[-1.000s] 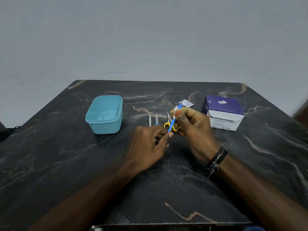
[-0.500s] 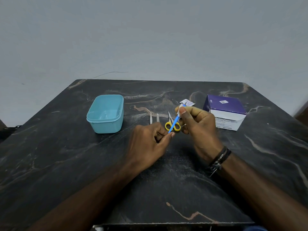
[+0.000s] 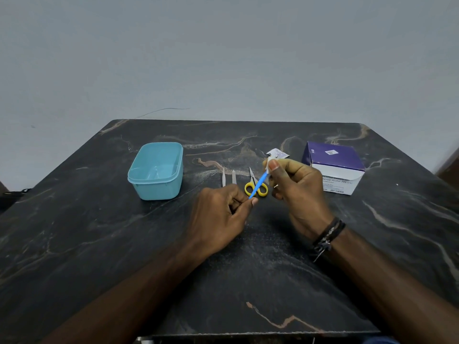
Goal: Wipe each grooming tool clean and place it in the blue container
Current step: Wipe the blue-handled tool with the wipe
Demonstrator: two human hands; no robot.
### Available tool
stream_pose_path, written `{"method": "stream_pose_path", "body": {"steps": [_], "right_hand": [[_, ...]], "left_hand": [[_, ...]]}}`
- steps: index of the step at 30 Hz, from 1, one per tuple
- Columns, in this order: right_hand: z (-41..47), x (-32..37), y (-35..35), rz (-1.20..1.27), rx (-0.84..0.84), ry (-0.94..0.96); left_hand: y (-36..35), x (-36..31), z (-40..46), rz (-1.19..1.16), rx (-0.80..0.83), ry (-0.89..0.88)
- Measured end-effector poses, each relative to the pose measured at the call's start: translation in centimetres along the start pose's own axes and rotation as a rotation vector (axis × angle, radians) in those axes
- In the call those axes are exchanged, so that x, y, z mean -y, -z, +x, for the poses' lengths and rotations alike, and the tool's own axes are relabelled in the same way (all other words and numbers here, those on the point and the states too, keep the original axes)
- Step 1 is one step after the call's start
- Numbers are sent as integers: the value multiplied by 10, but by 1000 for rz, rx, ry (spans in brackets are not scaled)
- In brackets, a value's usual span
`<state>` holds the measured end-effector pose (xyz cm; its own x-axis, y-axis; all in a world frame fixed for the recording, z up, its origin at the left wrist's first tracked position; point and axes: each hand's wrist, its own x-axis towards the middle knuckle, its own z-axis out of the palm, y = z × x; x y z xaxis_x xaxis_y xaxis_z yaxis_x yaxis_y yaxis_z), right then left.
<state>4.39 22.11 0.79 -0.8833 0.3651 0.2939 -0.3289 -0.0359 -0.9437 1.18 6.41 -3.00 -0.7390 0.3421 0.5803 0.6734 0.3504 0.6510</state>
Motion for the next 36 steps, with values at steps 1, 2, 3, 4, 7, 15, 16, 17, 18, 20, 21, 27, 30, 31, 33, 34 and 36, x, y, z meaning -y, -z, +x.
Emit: {"method": "stream_pose_path", "body": {"steps": [1,2,3,4,7,15,16,17,18,20,21,27,30,31,33,34,36], "right_hand": [[-1,-1,-2,-11,12,-2],[-2,-4,-3,-28,28,-3],[-2,-5,-3,-47,43,-2],[-3,-6,-4,-62,55,-3],[-1,-5,-3,-54,46,5],[2,0,1,26,-18,15],[1,-1,0,13,-3,11],[0,-4,-1,-5,17,12],[-2,-6,-2,-25,40,16],[-3,-8,-4,-65,74,13],[-4,-9,-4,-75,78,7],[0,-4,-1,-33,56,14],[3,1,0,26,14,16],[3,2,0,34,11,13],[1,3,-1,40,19,4],[1,4,-1,44,22,0],[0,6,-2,57,19,-10]], "left_hand": [[0,0,0,5,0,-1],[0,-1,0,7,-1,-2],[1,-1,0,8,-4,-2],[1,-1,0,5,-8,-2],[1,-1,0,-13,-12,5],[0,0,-1,-10,2,14],[1,-1,0,-10,2,9],[1,-2,0,-6,3,-1],[2,-2,0,4,4,-12],[3,-3,0,20,4,-27],[3,-3,0,19,3,-26],[2,-4,0,-13,5,-16],[2,-6,0,-25,16,-21],[2,-6,0,-26,19,-19],[3,-6,-1,-27,27,-16],[3,-6,-1,-28,34,-17],[4,-7,-1,-34,50,-16]]}}
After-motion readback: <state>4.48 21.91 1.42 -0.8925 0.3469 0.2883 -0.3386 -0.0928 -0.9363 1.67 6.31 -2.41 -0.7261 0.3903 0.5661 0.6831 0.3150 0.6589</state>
